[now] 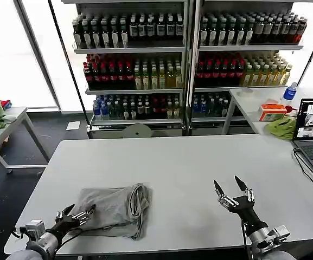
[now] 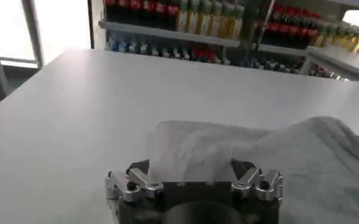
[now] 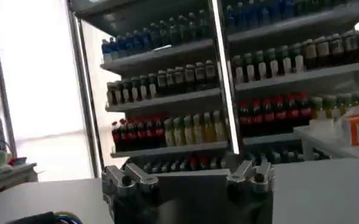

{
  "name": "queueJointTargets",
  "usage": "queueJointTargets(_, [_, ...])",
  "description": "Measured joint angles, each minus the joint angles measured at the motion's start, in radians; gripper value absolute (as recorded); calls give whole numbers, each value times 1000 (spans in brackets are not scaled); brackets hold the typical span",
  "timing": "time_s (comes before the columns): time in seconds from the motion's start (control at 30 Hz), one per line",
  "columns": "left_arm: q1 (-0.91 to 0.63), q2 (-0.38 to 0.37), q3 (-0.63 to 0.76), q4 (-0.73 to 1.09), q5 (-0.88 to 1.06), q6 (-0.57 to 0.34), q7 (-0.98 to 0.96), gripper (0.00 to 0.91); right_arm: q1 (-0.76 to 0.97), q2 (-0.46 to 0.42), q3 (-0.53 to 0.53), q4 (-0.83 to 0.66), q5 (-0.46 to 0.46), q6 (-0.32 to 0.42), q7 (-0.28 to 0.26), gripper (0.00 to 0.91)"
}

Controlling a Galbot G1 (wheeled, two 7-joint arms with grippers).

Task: Fold and organize the clothes.

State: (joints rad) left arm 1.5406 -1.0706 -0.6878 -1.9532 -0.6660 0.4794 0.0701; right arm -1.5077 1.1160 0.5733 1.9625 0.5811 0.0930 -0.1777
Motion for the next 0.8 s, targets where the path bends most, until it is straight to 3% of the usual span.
queueJointTargets(0.03, [0, 0, 0, 4, -3, 0, 1, 91, 0, 0, 0, 0, 0, 0, 0, 907])
queueJointTargets(0.07, [0, -1, 0, 7, -7, 0, 2, 0, 0, 0, 0, 0, 0, 0, 0, 907])
queueJointTargets(0.8, [-8, -30, 0, 16, -125, 7, -2, 10, 19, -13, -1, 6, 13, 3, 2, 907])
